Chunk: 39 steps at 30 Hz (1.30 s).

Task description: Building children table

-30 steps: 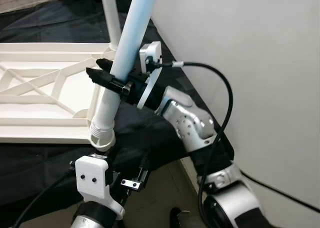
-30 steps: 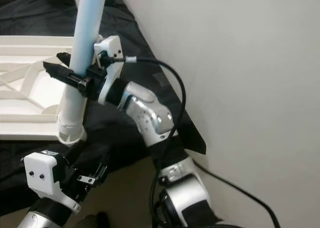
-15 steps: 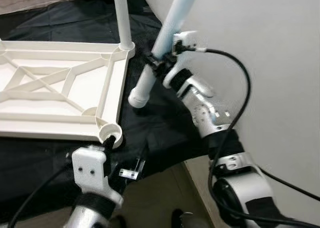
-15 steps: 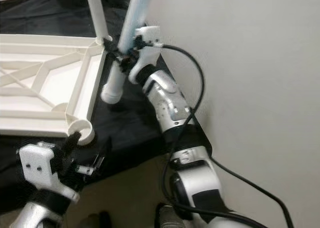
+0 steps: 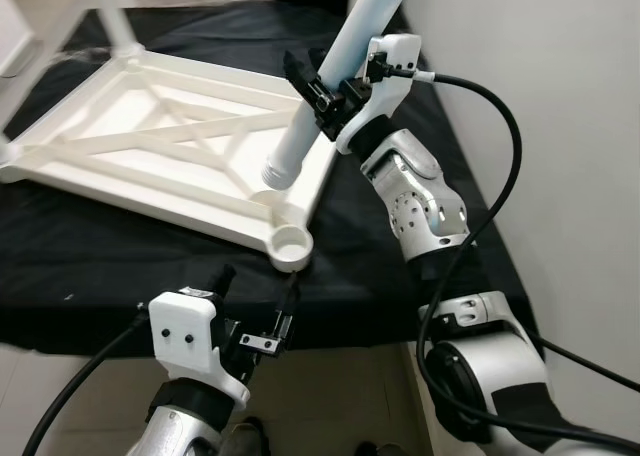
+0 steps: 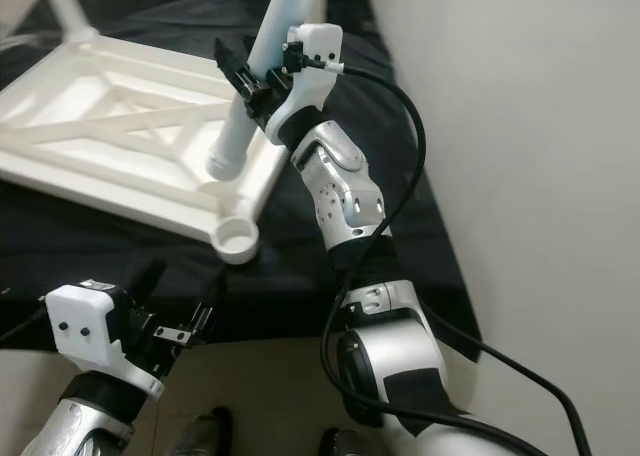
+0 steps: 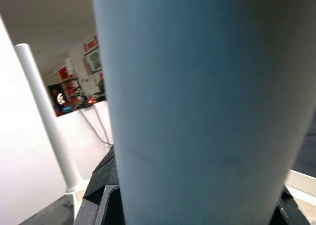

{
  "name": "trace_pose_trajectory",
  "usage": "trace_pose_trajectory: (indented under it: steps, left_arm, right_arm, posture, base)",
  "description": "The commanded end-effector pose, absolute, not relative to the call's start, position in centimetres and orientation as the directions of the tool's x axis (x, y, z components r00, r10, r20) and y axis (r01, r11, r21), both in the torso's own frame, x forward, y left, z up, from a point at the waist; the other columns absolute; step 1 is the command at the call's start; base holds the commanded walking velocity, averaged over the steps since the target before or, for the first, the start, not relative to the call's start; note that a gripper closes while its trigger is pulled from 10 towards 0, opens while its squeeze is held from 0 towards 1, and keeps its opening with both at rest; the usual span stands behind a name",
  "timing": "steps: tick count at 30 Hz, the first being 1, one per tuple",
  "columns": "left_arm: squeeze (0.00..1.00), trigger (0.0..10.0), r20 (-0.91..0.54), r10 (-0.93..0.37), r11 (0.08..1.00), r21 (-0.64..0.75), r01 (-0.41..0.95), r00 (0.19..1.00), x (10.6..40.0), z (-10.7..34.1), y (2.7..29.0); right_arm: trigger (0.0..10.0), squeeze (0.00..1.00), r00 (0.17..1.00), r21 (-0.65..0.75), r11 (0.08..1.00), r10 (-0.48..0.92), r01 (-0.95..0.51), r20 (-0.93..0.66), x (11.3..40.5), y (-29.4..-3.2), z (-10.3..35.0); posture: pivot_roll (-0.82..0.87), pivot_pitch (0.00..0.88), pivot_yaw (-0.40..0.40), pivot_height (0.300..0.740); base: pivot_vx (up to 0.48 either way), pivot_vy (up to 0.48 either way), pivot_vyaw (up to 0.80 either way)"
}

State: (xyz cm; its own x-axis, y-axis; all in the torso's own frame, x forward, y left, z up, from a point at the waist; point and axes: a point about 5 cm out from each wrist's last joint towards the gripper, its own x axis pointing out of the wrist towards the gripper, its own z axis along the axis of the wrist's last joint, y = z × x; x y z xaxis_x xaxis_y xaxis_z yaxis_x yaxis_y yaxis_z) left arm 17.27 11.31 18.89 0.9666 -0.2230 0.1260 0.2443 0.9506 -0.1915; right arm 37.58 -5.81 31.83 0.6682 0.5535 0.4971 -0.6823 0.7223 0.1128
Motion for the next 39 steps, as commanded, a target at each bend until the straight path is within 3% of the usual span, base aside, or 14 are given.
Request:
trace_pose_trajectory:
  steps: [1, 10, 22, 29, 34, 39]
  left_arm:
    - [0.0, 10.0, 0.118, -0.213, 0.955, -0.183, 0.232, 0.97, 17.3, 18.6, 11.6]
    - [0.0, 10.0, 0.12, -0.213, 0.956, -0.179, 0.232, 0.97, 17.5, 18.5, 11.6]
    - [0.0, 10.0, 0.109, -0.168, 0.971, -0.15, 0.184, 0.98, 18.2, 17.8, 12.4]
    - [0.0, 10.0, 0.112, -0.131, 0.978, -0.148, 0.147, 0.985, 18.4, 17.9, 13.3]
    - [0.0, 10.0, 0.112, -0.127, 0.981, -0.131, 0.141, 0.986, 18.7, 17.9, 13.5]
    - [0.0, 10.0, 0.113, -0.079, 0.99, -0.111, 0.091, 0.99, 18.9, 17.9, 14.1]
  right_arm:
    - [10.0, 0.0, 0.653, 0.098, 0.723, 0.547, -0.684, 0.524, 37.5, -5.6, 32.6]
    - [10.0, 0.0, 0.67, 0.104, 0.742, 0.525, -0.663, 0.525, 37.8, -6.1, 32.7]
    - [10.0, 0.0, 0.636, 0.053, 0.694, 0.624, -0.718, 0.455, 39.0, -8.1, 31.6]
    - [10.0, 0.0, 0.706, 0.066, 0.774, 0.535, -0.63, 0.464, 39.9, -9.8, 32.1]
    - [10.0, 0.0, 0.719, 0.07, 0.786, 0.522, -0.615, 0.458, 40.0, -9.5, 31.8]
    - [10.0, 0.0, 0.7, 0.056, 0.772, 0.541, -0.633, 0.466, 39.9, -9.0, 31.8]
  posture:
    - [0.06, 0.16, -0.044, 0.74]
    - [0.07, 0.136, -0.044, 0.74]
    - [0.06, 0.09, -0.043, 0.74]
    - [0.07, 0.081, -0.041, 0.74]
    - [0.08, 0.078, -0.038, 0.74]
    - [0.07, 0.086, -0.034, 0.74]
  base:
    - [0.0, 0.0, 0.8]
    - [0.0, 0.0, 0.72]
    - [0.0, 0.0, 0.0]
    - [0.0, 0.161, 0.0]
    - [0.0, 0.454, 0.0]
    - [0.0, 0.0, 0.0]
